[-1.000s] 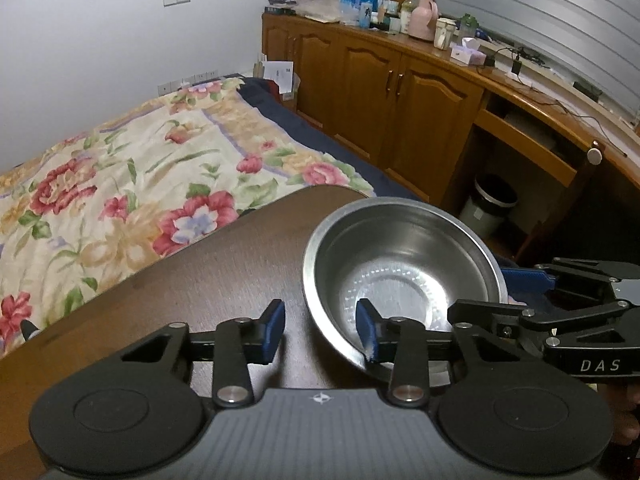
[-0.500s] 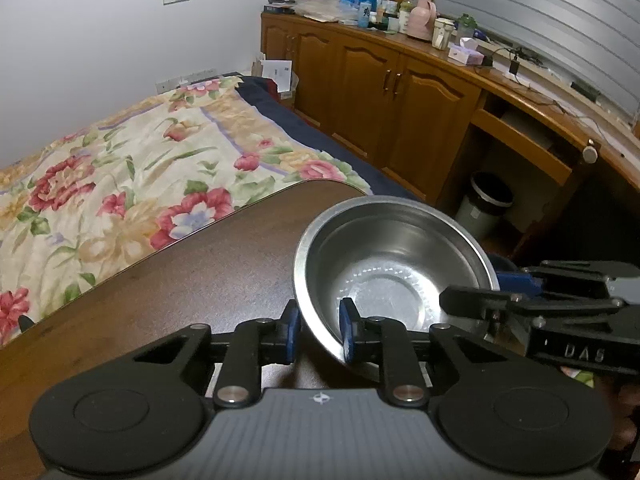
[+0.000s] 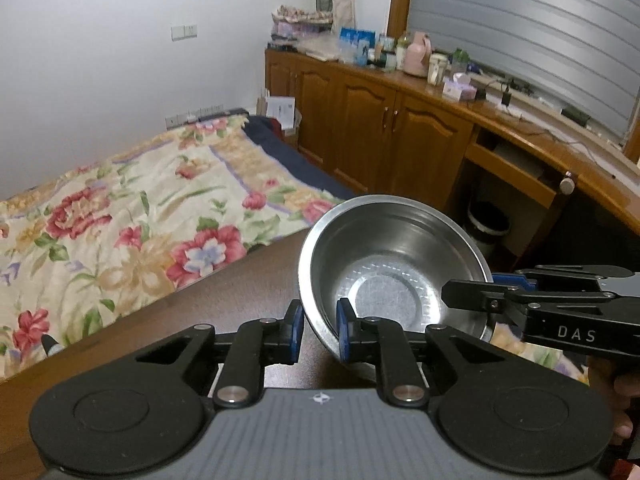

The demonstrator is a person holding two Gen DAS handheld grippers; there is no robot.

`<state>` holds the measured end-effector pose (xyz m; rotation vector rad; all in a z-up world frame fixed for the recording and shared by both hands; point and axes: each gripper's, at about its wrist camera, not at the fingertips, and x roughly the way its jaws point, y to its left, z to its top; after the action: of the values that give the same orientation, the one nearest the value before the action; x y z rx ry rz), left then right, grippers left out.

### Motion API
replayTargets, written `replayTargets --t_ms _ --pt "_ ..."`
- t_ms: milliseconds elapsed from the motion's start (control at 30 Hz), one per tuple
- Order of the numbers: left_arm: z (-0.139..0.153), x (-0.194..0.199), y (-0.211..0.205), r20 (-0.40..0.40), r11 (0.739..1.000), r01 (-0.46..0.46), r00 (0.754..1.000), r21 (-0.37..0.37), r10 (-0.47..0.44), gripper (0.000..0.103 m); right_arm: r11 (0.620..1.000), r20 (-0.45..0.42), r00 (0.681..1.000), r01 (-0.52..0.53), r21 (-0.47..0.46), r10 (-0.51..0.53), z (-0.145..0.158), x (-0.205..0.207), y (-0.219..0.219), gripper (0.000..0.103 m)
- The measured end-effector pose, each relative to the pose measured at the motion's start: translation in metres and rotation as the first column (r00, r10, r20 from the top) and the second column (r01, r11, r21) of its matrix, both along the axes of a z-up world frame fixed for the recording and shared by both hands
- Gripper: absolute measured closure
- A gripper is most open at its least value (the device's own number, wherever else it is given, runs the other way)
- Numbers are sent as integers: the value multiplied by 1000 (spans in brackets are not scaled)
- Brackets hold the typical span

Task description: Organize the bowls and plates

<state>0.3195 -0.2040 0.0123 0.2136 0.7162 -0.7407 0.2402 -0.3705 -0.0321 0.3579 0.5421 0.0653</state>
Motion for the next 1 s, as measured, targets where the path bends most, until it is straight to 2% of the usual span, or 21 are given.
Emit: replayTargets --t_ms 567,767,1000 --pt "68 -73 51 148 998 -8 989 -68 18 83 999 121 993 5 -39 0 56 -44 28 82" --pt "74 -92 68 171 997 -25 985 -77 37 83 998 148 989 -12 -67 22 63 -56 42 82" --pt "71 -109 85 171 996 -35 984 -84 49 83 995 141 988 -49 -83 60 63 -61 50 82"
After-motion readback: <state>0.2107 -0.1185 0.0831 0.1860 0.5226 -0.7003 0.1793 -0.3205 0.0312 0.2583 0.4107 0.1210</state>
